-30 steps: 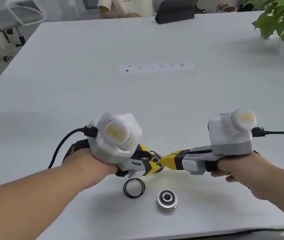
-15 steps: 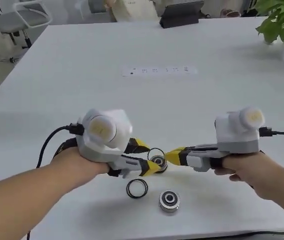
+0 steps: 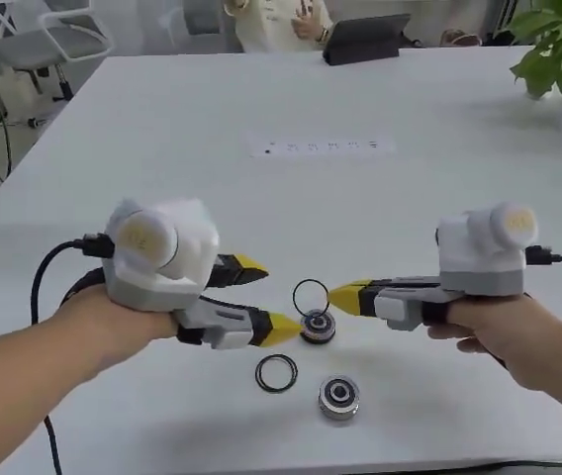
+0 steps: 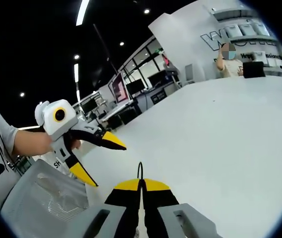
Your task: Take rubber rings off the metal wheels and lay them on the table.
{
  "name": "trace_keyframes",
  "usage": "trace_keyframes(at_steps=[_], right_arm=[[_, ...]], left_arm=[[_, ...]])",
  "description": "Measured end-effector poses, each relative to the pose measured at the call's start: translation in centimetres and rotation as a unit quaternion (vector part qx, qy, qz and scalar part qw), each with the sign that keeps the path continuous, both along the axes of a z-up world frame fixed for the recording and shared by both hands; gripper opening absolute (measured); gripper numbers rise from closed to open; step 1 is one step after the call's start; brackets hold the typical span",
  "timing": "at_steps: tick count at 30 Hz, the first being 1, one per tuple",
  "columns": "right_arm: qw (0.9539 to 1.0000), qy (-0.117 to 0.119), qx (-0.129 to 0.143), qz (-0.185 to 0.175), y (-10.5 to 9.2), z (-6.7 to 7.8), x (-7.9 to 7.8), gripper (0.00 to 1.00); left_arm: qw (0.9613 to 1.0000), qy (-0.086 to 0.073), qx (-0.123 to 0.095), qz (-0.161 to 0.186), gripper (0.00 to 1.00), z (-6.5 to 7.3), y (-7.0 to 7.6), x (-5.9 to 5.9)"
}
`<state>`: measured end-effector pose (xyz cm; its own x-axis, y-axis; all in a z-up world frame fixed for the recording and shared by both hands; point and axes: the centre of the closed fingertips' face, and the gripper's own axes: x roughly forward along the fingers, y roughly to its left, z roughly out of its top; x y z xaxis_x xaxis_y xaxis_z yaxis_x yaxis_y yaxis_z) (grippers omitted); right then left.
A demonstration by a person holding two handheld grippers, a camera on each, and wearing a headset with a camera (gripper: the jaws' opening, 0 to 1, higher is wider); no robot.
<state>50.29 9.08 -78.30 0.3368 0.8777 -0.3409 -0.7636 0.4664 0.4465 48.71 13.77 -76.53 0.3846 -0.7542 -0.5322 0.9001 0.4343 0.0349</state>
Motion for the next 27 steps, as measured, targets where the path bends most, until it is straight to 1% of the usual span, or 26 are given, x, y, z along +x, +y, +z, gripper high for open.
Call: trace_keyframes(at_steps=[6,11,14,21,27], right_arm=[[0.9999,-0.005,0.008,0.013,1.2,0.9,-0.8,0.00],[0.9997,-0.007,0.012,0.022,1.9,1.5,-1.4,0.00],[0.9995,-0.008,0.013,0.026,2.3,1.7,-1.6,0.00],[0.9992,-0.008,0.015,0.035,2.8,1.9,-2.0,0.00],[0.9987,0.000,0.012,0.049,3.2,1.4,-2.3,0.00]], left_arm=[[0.9999,0.000,-0.007,0.008,0.54,0.6,1.3,-0.7],[0.9999,-0.001,-0.003,0.013,0.57,0.9,2.2,-1.4],[0.9998,0.000,-0.005,0.020,0.61,0.9,2.9,-1.4],[0.9994,0.003,-0.008,0.033,0.66,1.1,4.0,-2.1],[0.9991,0.005,-0.008,0.042,0.70,1.1,4.8,-2.6]])
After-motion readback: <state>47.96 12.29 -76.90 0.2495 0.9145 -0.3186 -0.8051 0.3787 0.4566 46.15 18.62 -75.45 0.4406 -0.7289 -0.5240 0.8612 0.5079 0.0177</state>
